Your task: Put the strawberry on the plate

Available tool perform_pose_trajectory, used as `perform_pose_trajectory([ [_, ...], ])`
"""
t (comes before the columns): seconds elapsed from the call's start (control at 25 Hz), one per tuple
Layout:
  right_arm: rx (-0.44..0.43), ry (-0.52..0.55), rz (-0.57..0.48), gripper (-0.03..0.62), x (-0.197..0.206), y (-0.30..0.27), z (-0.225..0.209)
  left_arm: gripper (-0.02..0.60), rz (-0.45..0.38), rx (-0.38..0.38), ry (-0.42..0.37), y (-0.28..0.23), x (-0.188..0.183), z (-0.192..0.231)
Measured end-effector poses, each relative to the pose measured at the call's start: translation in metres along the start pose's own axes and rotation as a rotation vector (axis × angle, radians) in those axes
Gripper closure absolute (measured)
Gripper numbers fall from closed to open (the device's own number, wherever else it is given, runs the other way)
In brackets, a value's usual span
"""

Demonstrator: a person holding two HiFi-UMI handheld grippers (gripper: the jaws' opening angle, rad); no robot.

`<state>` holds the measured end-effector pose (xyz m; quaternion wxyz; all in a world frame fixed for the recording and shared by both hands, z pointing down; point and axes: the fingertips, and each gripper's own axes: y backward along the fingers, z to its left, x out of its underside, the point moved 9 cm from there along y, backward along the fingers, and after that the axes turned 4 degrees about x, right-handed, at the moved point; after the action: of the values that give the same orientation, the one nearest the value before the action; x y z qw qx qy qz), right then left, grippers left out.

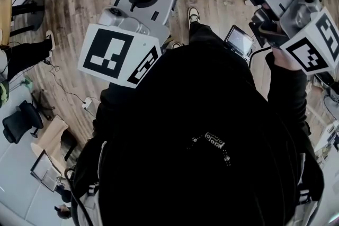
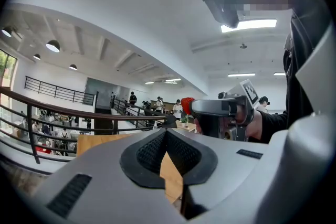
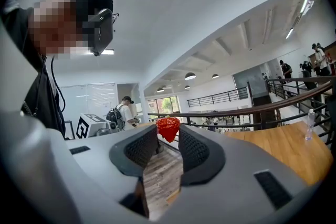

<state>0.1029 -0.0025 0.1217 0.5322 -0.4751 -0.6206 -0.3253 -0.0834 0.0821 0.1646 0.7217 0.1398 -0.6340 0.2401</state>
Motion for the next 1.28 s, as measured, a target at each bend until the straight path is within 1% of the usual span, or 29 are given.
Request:
perform_pose_trajectory([
  [0.12, -0.016, -0.01, 0.019, 0.457, -0.004, -0.014, -0.028, 0.578, -0.003, -0.008, 0.015, -0.025, -0.004, 0.017],
  [0.28, -0.047, -0.015, 0.017, 0.457, -0.011, -0.026, -0.054, 0.578, -0.024, -0.022, 0.027, -0.049, -0.014, 0.027],
  [0.4, -0.073, -0.014, 0.016, 0.457, -0.016, -0.039, -0.072, 0.578, -0.007, -0.04, 0.019, -0.063, -0.015, 0.037],
  [0.52, -0.085, -0.015, 0.006, 0.457, -0.022, -0.05, -0.091, 0.578, 0.007, -0.049, 0.054, -0.076, -0.015, 0.053],
  [0.6, -0.094, -0.022, 0.003, 0.457, -0.024, -0.054, -0.103, 0.578, 0.003, -0.058, 0.061, -0.085, -0.018, 0.06],
  [0.72, -0.111, -0.051, -0.009, 0.457, -0.024, -0.057, -0.121, 0.578, 0.004, -0.071, 0.052, -0.096, -0.02, 0.062],
  [0.88, -0.136, -0.042, -0.023, 0.457, -0.022, -0.061, -0.13, 0.578, 0.05, -0.103, 0.044, -0.101, -0.011, 0.065],
  [1.0, -0.155, -0.037, -0.02, 0.457, -0.03, -0.074, -0.145, 0.578, 0.032, -0.111, 0.046, -0.11, -0.021, 0.077],
  [1.12, -0.175, -0.042, -0.022, 0.457, -0.03, -0.081, -0.159, 0.578, 0.02, -0.123, 0.037, -0.122, -0.025, 0.084],
  [1.28, -0.184, -0.058, -0.029, 0.457, -0.033, -0.091, -0.175, 0.578, 0.048, -0.13, 0.034, -0.137, -0.023, 0.092],
])
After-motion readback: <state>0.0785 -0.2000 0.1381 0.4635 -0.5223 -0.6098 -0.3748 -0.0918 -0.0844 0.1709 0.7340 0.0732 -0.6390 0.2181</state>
